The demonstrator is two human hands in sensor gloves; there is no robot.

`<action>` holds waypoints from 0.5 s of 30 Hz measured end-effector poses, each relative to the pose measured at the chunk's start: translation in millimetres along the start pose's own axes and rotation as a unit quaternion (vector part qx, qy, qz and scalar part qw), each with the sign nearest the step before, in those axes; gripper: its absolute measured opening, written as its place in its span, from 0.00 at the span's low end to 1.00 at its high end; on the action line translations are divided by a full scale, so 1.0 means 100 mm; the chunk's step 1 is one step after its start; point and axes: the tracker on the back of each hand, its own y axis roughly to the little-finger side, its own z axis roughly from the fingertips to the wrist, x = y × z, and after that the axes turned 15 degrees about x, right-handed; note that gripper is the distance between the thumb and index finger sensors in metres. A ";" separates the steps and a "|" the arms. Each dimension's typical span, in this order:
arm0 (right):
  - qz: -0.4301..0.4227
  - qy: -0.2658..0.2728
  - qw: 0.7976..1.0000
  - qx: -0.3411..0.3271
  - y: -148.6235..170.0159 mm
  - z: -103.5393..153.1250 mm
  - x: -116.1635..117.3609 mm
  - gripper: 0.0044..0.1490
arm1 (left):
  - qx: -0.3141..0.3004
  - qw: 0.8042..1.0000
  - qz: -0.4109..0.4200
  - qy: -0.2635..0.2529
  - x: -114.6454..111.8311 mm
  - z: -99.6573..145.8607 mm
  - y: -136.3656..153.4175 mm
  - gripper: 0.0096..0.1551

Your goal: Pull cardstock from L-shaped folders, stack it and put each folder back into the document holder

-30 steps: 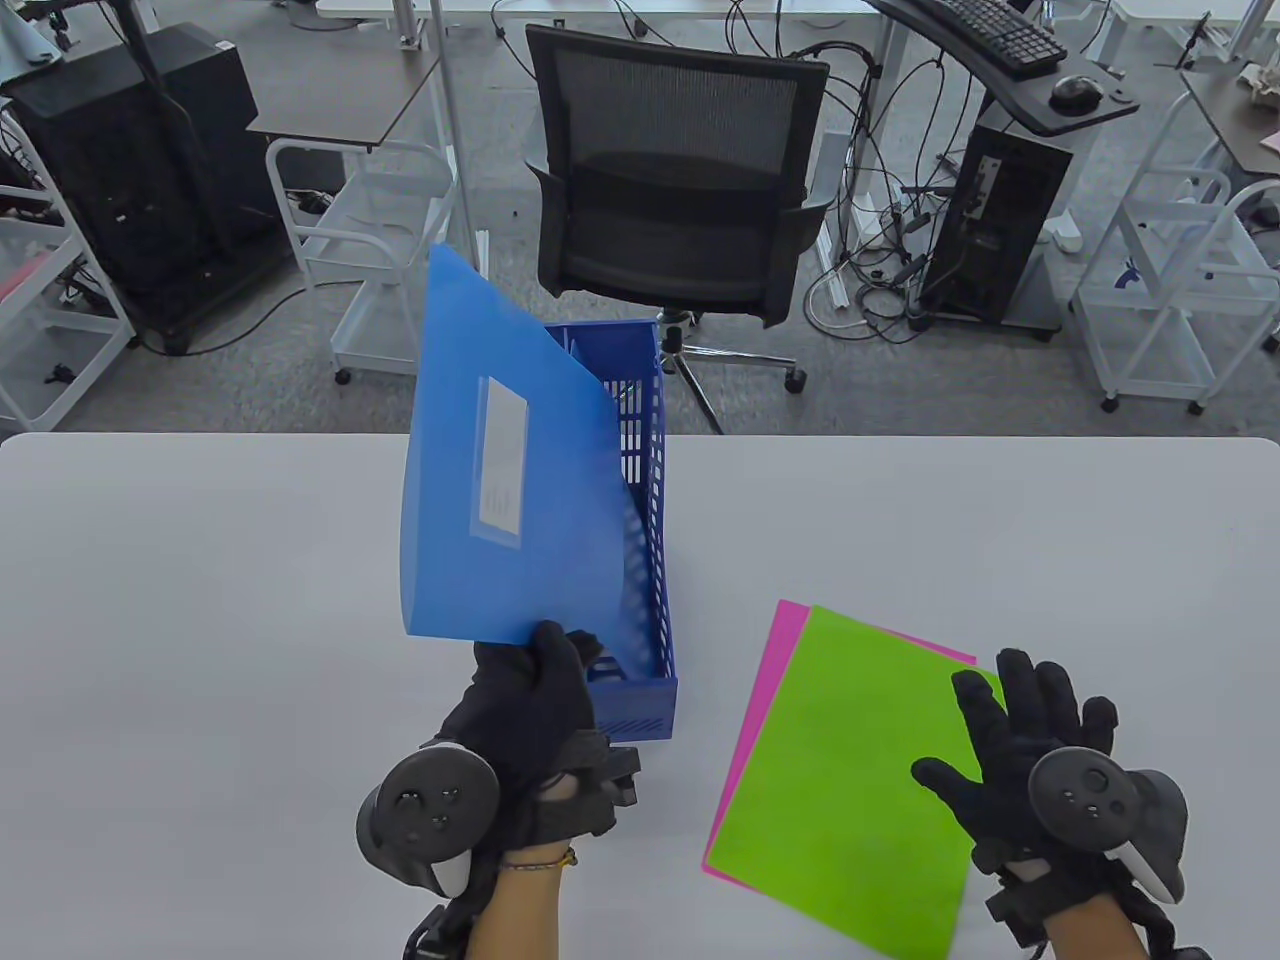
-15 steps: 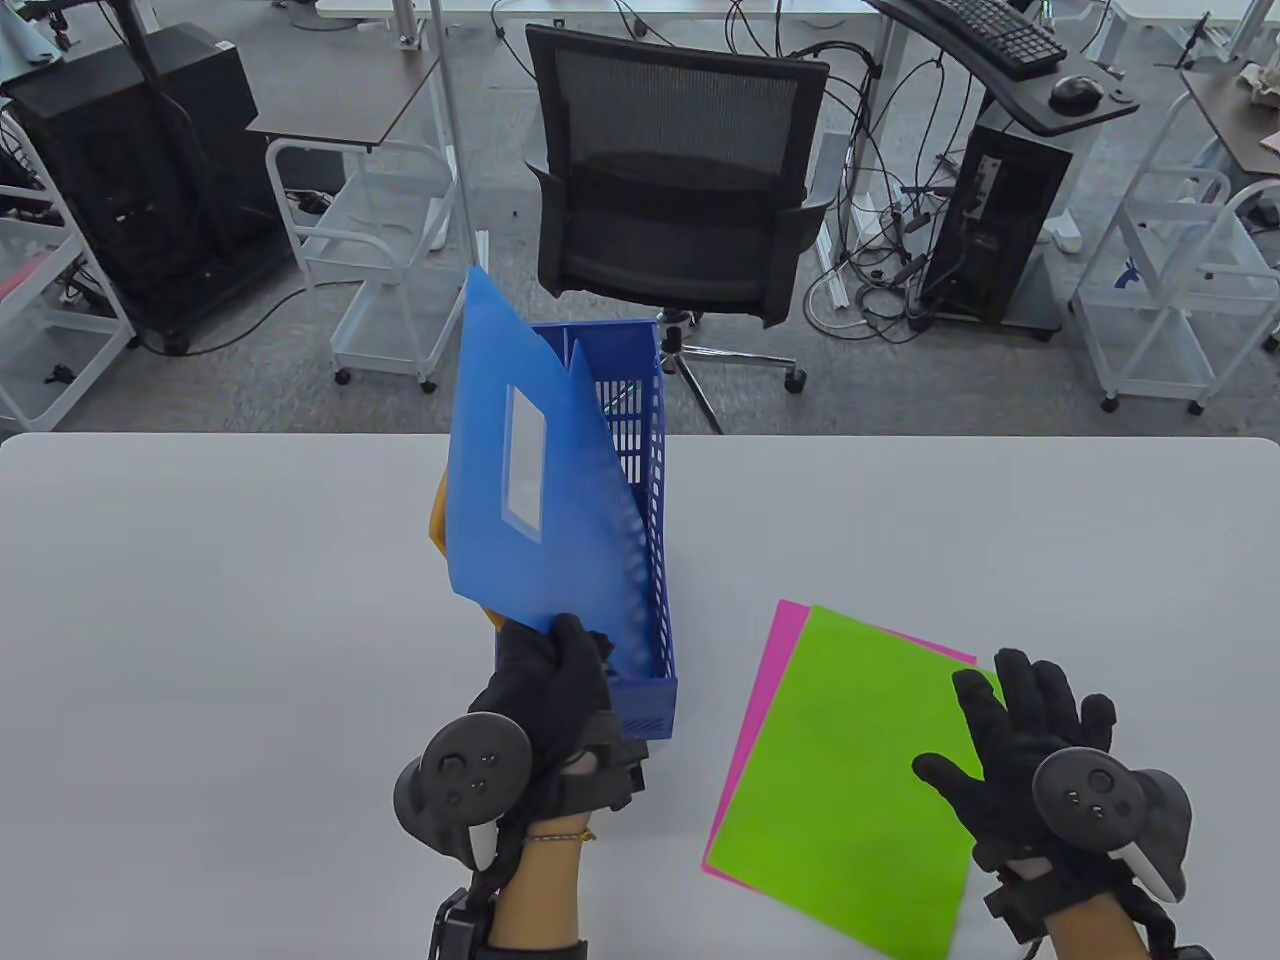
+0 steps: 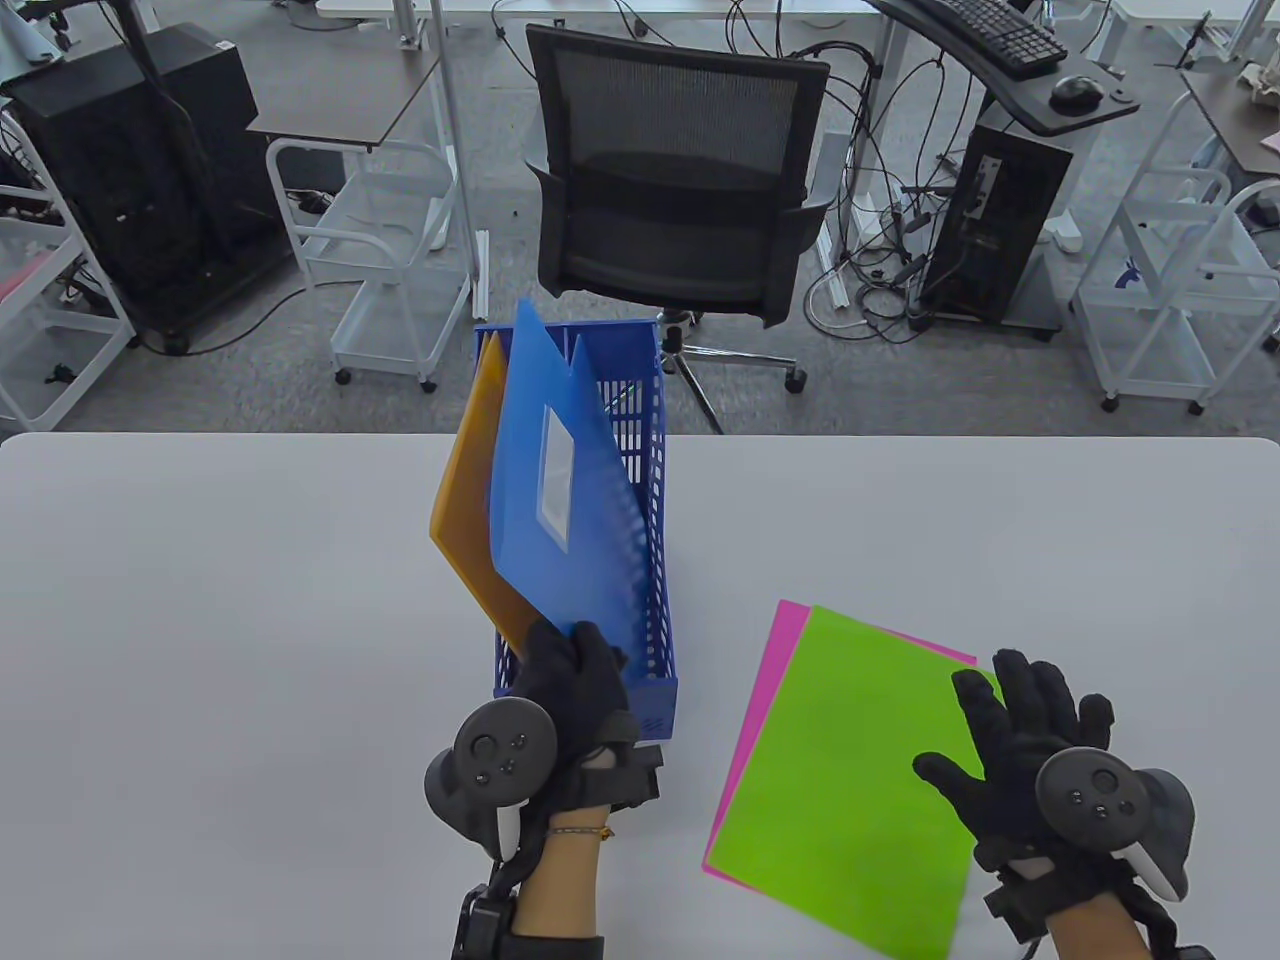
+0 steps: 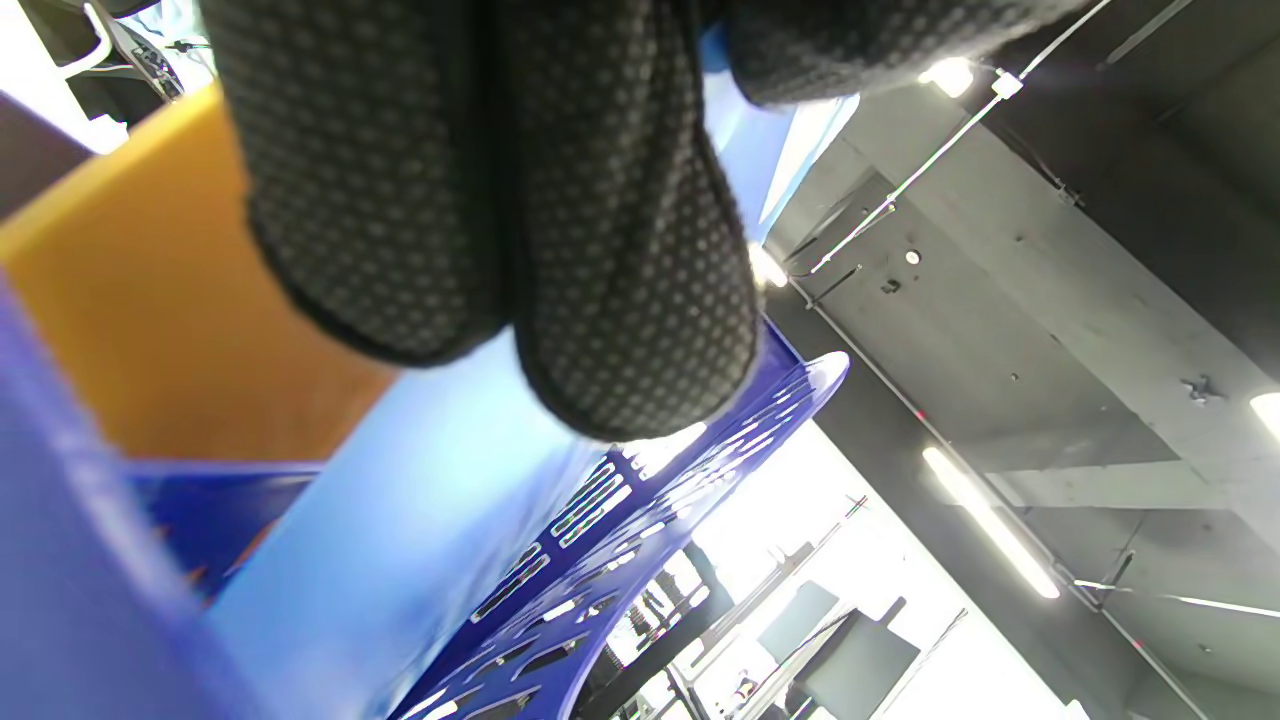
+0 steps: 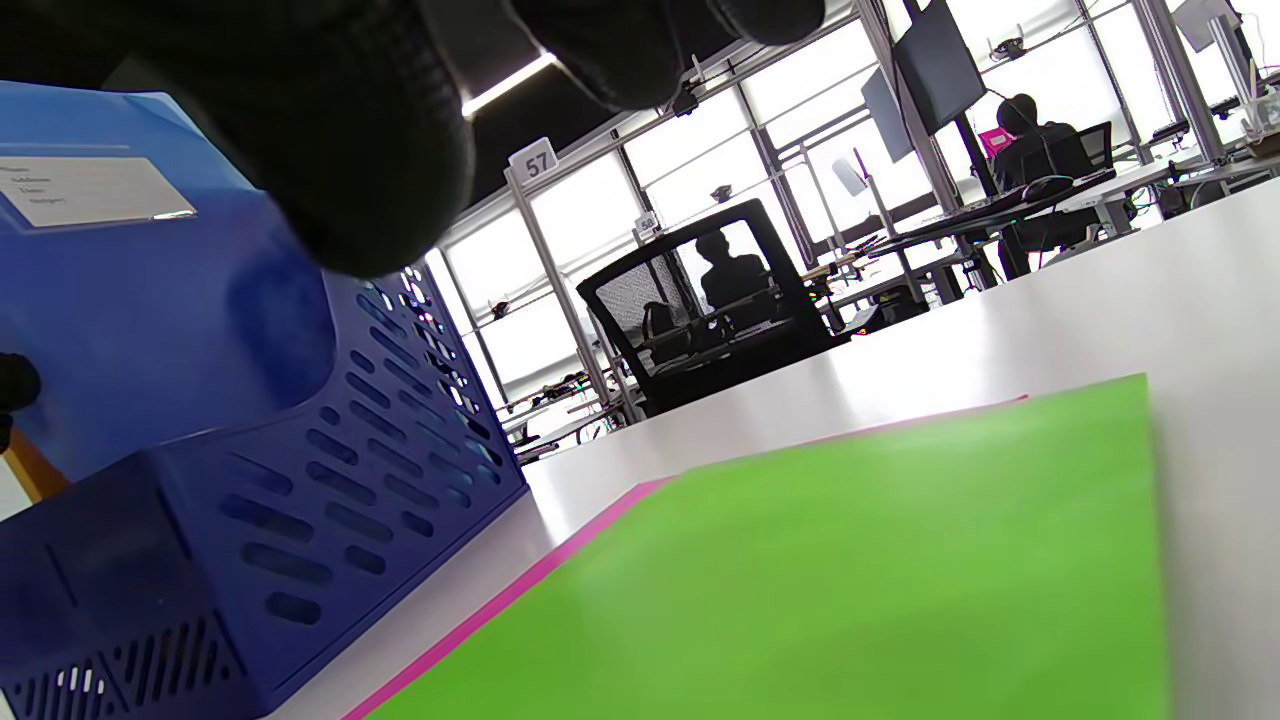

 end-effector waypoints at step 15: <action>0.009 -0.006 1.000 -0.005 -0.01 0.00 0.02 0.53 | 0.028 0.997 -0.067 0.019 -0.12 -0.04 0.11 0.20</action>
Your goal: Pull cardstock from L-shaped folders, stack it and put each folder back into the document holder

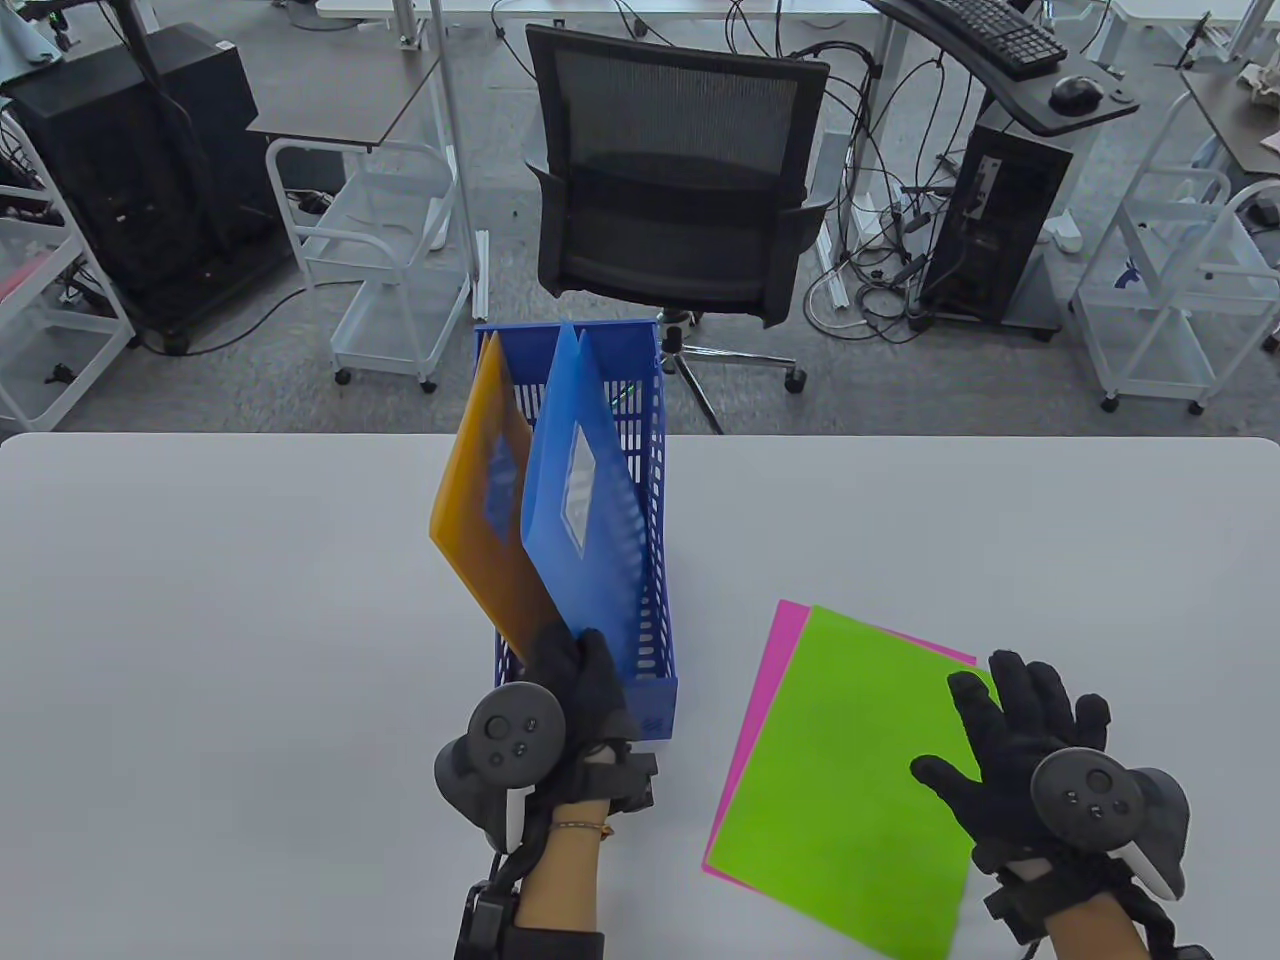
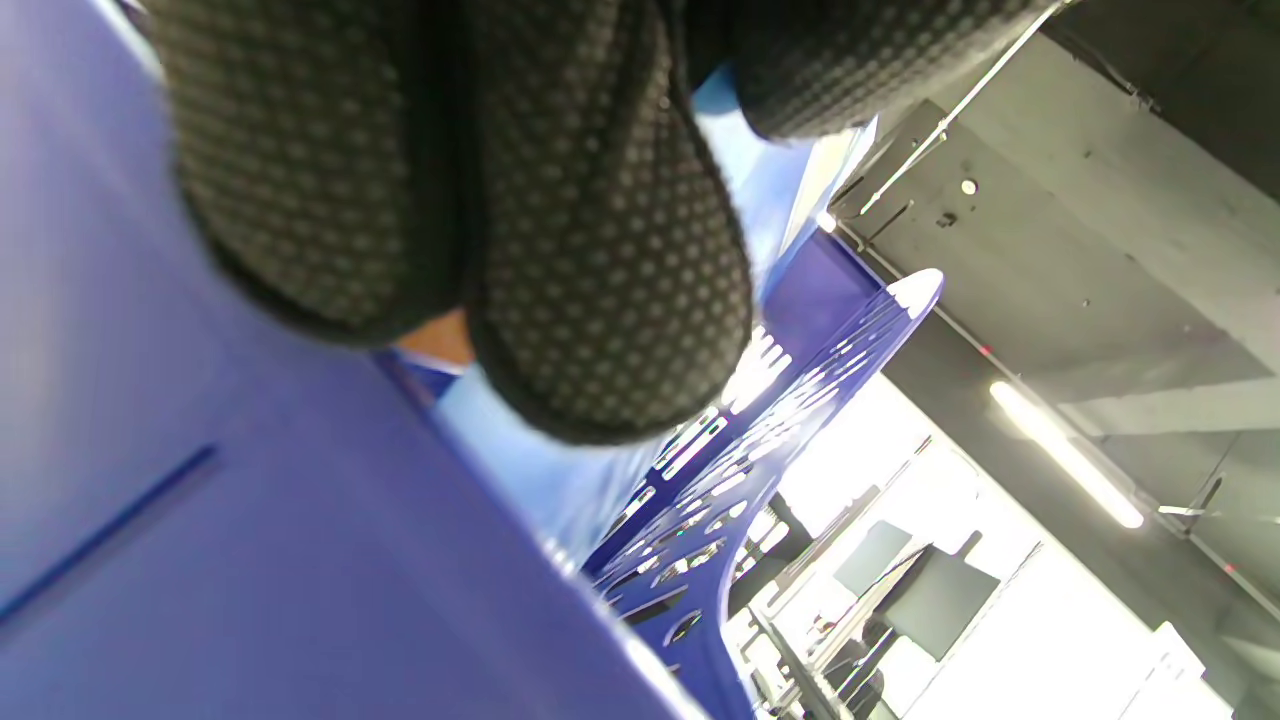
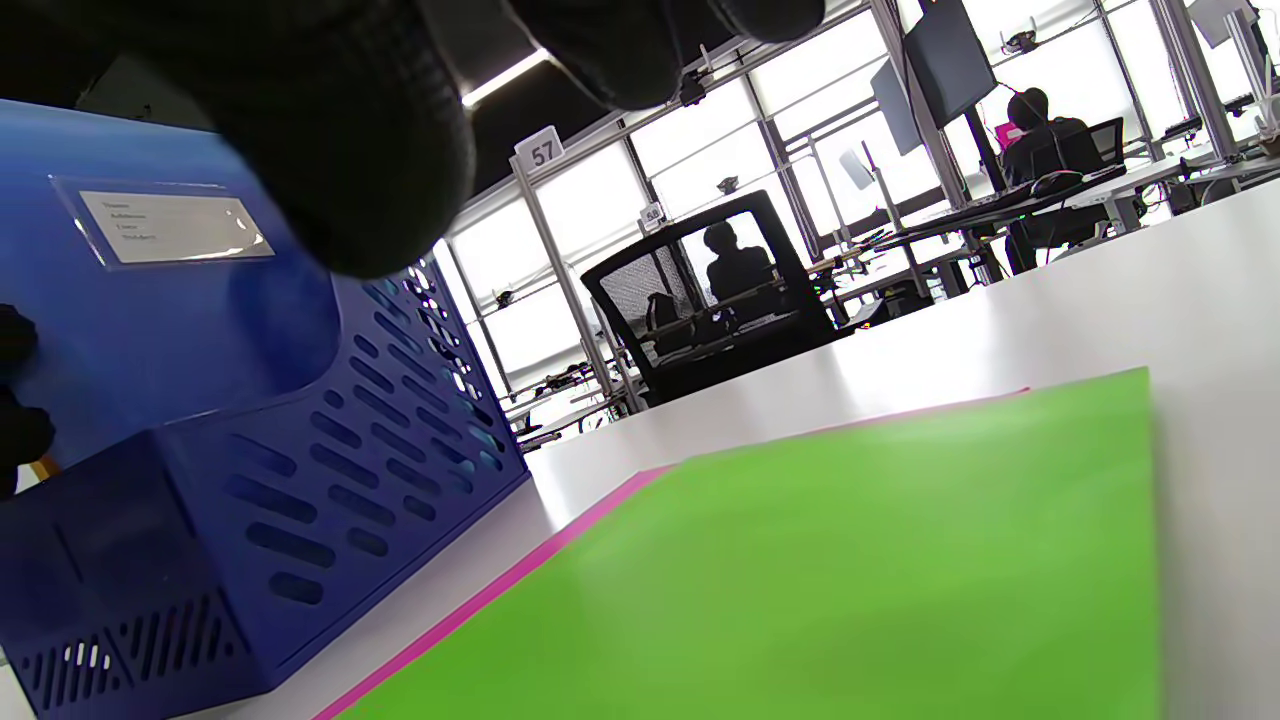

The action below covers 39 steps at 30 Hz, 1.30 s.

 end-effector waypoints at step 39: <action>0.008 0.001 1.000 0.002 0.00 0.02 0.01 0.53 | -0.145 0.984 0.008 -0.103 1.08 0.19 -0.45 0.20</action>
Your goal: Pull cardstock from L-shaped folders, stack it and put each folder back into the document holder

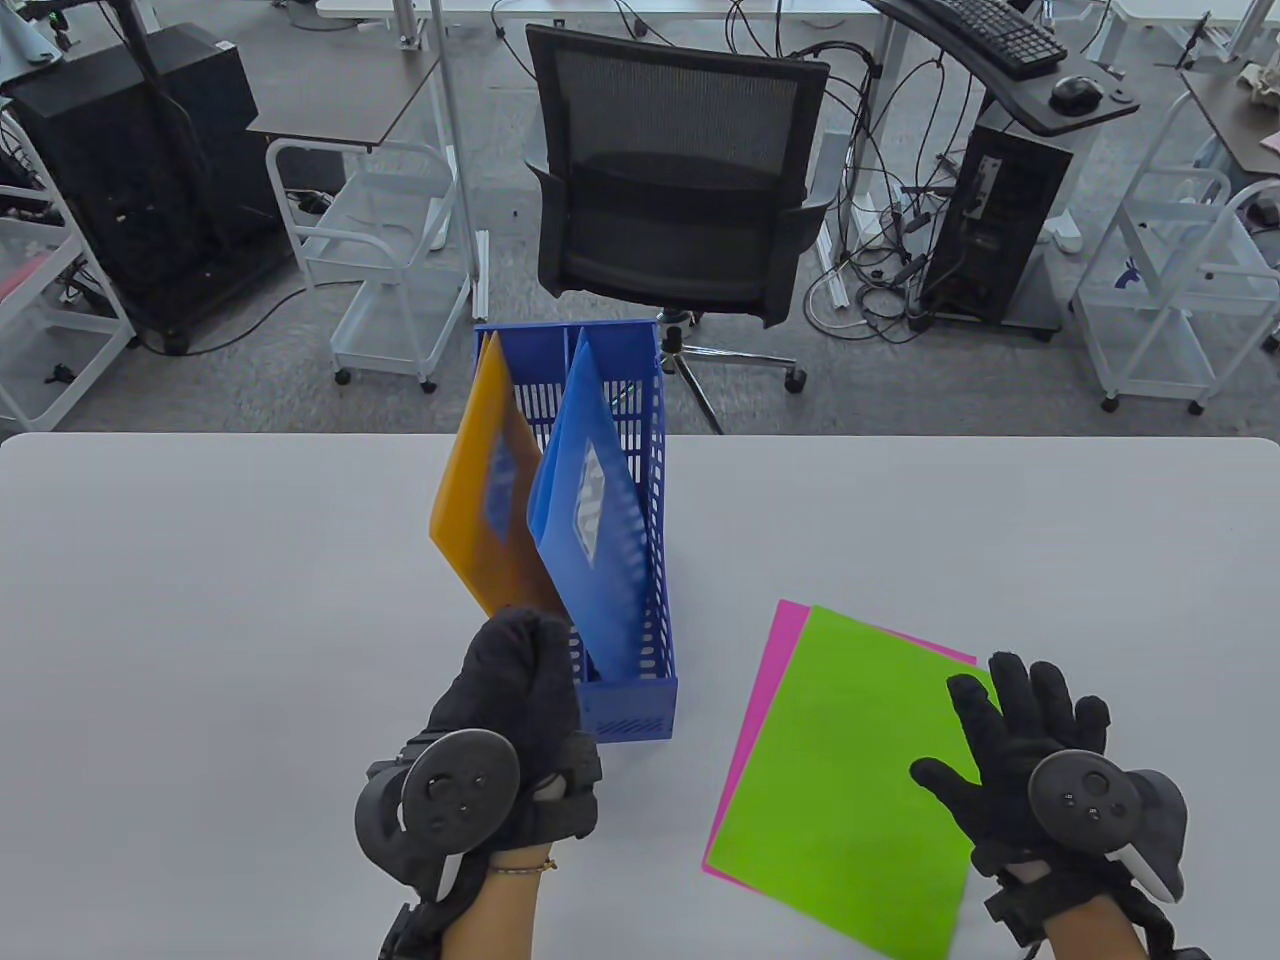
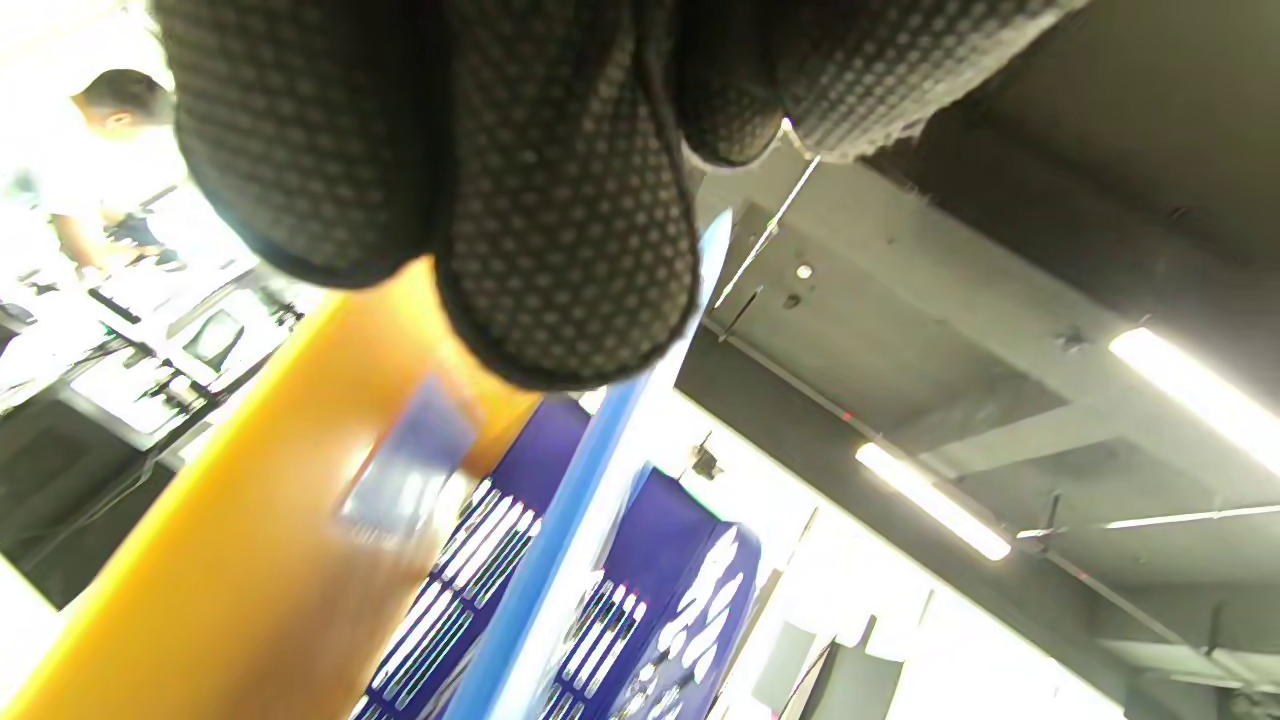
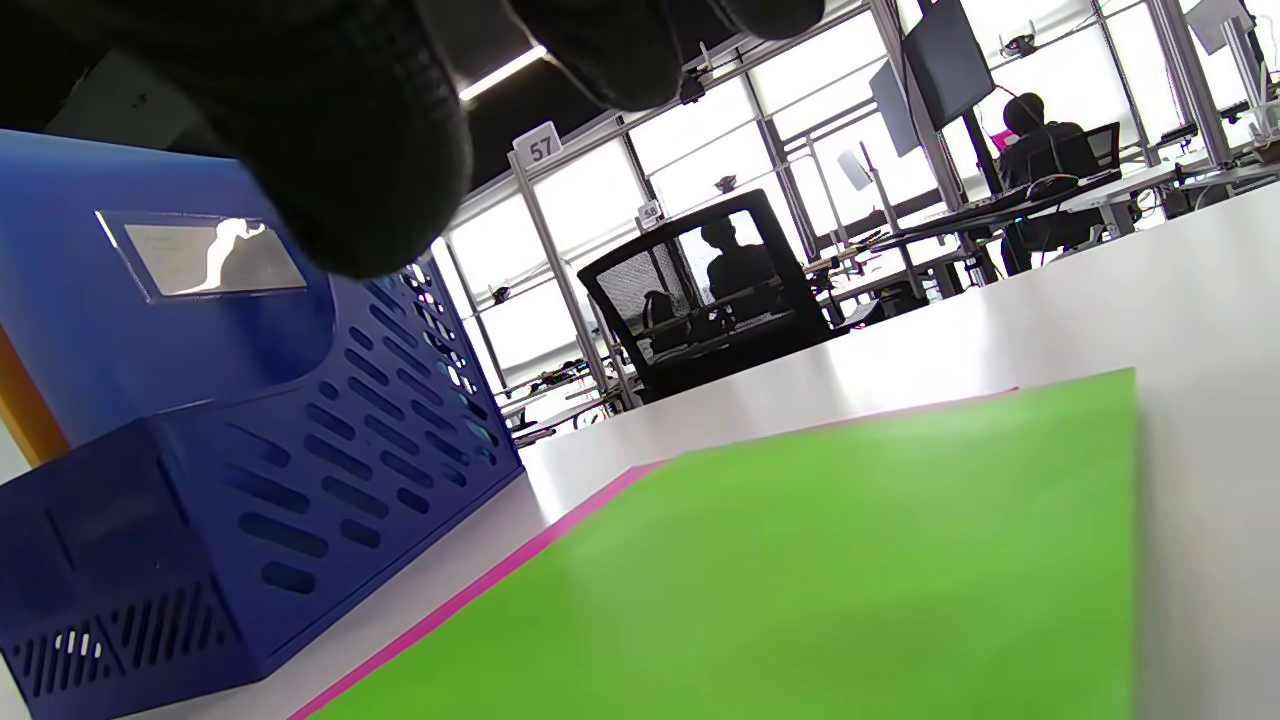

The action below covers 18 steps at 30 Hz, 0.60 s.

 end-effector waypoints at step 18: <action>0.018 -0.014 0.999 0.046 0.10 -0.02 0.03 0.55 | 0.103 0.994 0.003 0.020 -0.04 -0.27 0.72 0.44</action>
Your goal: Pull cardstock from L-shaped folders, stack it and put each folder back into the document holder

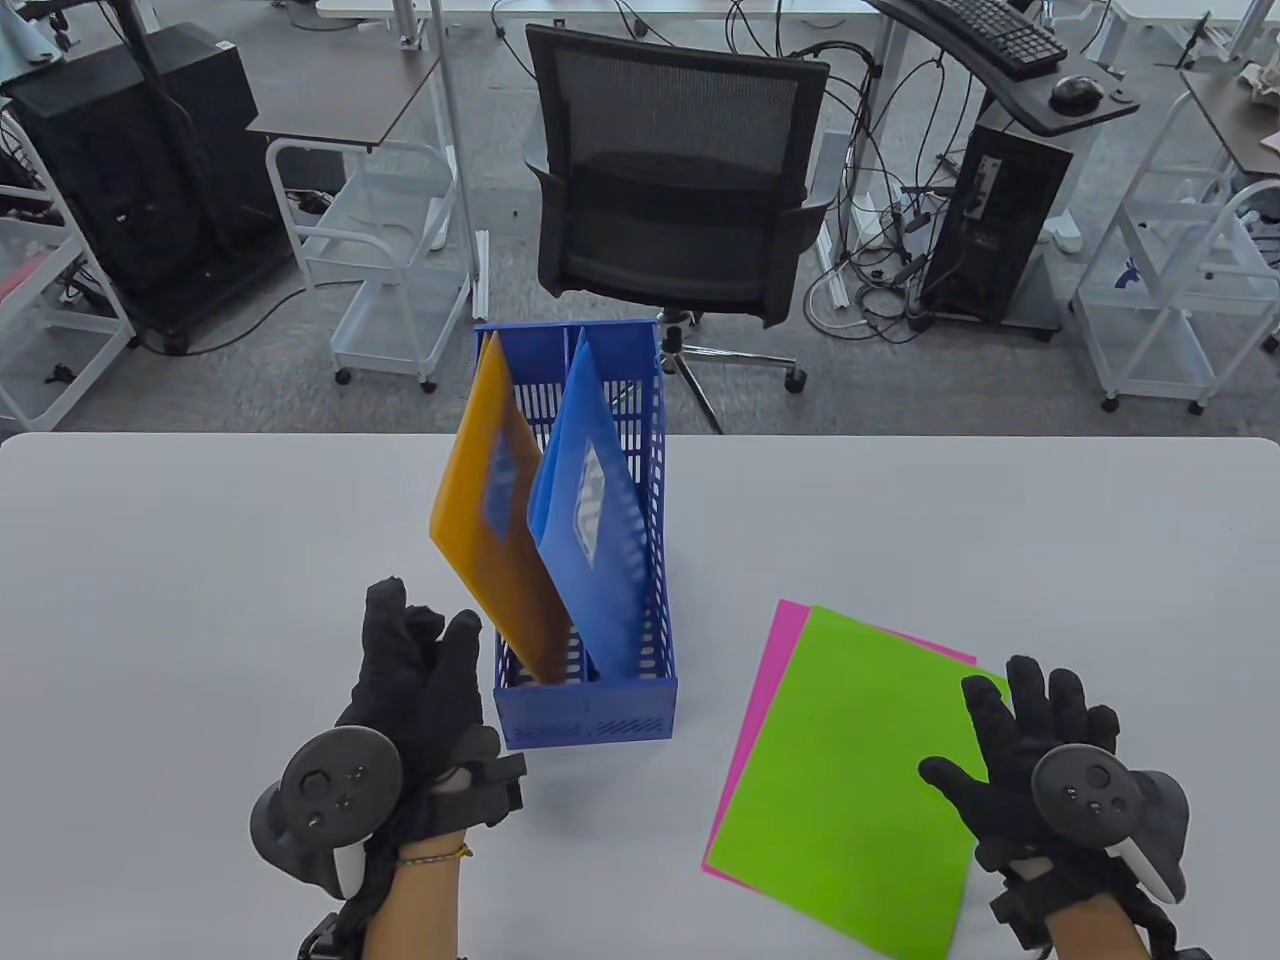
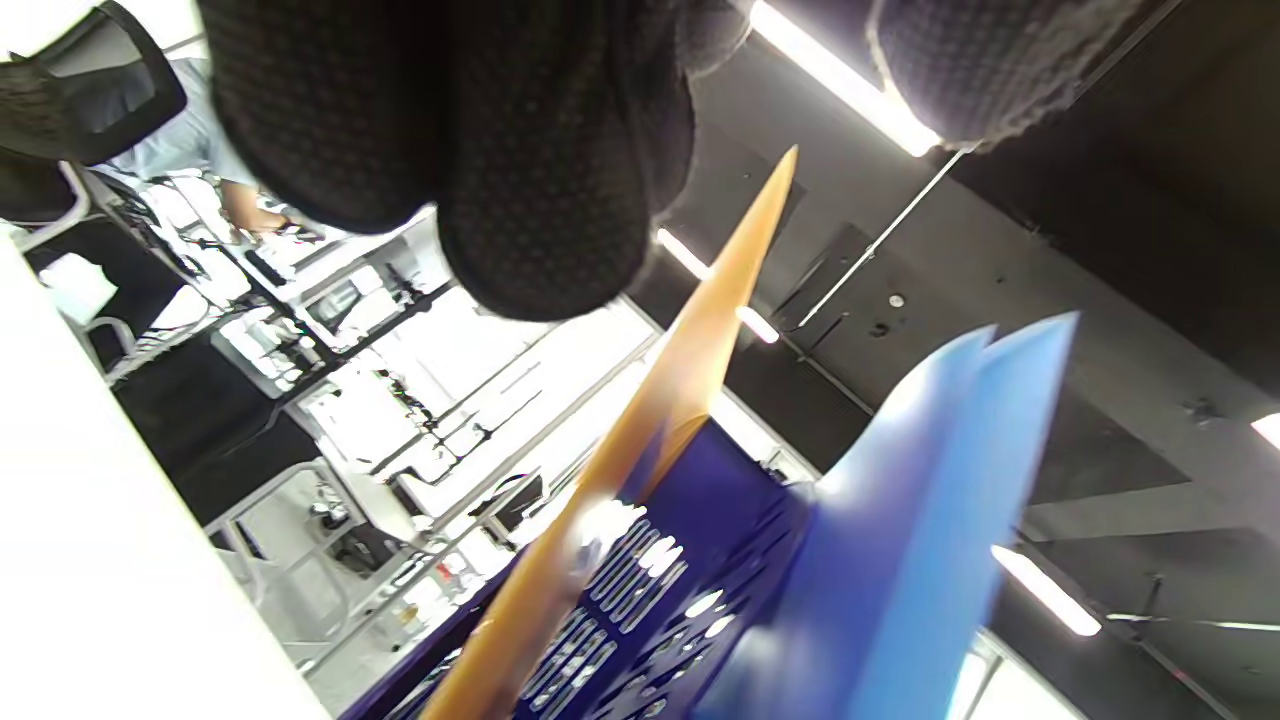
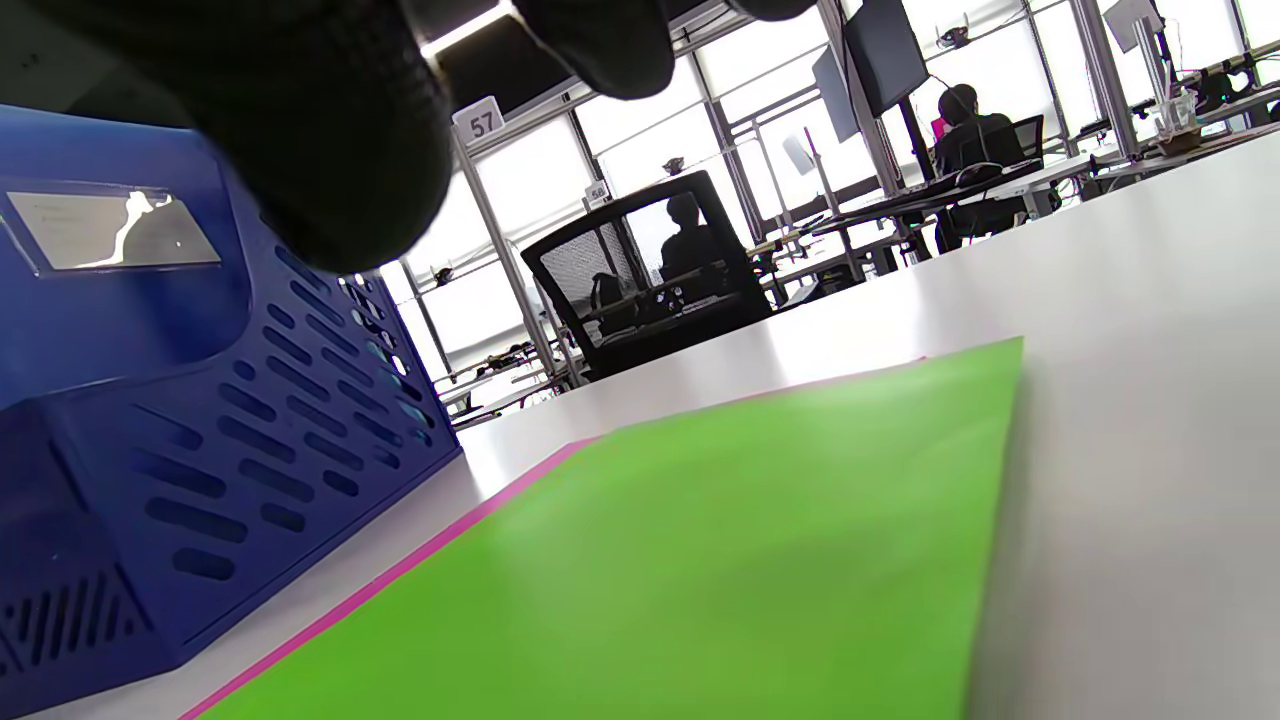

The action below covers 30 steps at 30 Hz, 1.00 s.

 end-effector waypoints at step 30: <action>-0.025 -0.032 0.999 -0.001 0.01 -0.09 0.02 0.54 | 0.138 0.975 -0.074 0.158 -0.85 -0.30 0.28 0.25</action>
